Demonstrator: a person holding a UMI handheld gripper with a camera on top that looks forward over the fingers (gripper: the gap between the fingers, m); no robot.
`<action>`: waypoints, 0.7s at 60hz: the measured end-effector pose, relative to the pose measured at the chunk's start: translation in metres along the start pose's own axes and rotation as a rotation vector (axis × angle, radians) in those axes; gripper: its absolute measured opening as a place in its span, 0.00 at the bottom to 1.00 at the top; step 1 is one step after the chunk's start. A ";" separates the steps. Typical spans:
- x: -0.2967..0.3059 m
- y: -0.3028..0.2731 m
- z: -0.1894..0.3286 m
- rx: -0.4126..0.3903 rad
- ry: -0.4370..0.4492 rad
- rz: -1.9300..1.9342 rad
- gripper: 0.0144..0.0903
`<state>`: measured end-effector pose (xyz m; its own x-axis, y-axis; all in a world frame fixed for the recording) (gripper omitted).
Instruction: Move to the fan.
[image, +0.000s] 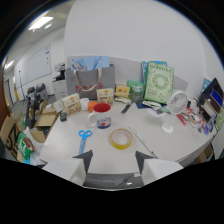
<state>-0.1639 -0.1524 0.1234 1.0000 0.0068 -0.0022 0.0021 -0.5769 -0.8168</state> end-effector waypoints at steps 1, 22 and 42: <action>0.000 0.000 0.000 0.000 -0.001 0.001 0.93; 0.001 0.000 0.004 -0.003 -0.012 -0.001 0.93; 0.042 0.023 -0.001 -0.032 0.009 0.008 0.92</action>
<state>-0.1221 -0.1659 0.1054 1.0000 -0.0056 -0.0034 -0.0061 -0.6025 -0.7981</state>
